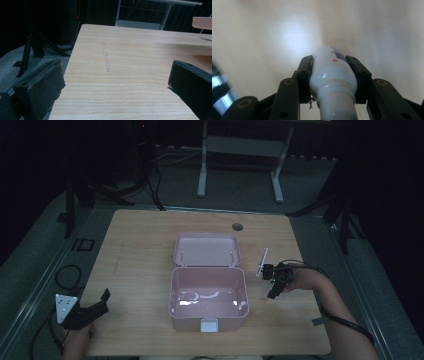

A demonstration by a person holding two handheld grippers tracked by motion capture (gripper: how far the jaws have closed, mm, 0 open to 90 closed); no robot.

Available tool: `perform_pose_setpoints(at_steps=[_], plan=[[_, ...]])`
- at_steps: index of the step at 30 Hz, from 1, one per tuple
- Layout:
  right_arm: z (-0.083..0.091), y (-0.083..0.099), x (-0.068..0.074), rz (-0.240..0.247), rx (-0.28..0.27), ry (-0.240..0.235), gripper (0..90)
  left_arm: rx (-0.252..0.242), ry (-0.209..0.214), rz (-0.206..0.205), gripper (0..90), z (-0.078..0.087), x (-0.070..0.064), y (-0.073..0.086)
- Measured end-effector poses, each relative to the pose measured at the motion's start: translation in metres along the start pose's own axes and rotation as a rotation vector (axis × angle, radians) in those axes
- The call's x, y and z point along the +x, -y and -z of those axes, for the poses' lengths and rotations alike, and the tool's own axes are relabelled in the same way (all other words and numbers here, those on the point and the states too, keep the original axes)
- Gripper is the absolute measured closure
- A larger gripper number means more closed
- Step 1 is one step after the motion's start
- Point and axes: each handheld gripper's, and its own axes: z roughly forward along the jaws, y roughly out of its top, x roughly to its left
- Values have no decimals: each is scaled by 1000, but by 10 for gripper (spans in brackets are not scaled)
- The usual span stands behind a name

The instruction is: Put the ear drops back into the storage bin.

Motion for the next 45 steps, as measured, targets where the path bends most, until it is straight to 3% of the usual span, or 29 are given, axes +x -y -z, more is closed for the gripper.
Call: perform_pose_setpoints(at_steps=[5,16,26,45], plan=[[-2,1,16,135,23,-8,596,1,-1,0,5,0,0,0],[-2,-2,34,252,60,0,596,0,-2,0,5,0,0,0],[4,-6,42,281,79,16,597,0,-4,-1,5,0,0,0],[55,-17,60,273,76,35,597,0,-5,2,5,0,0,0]])
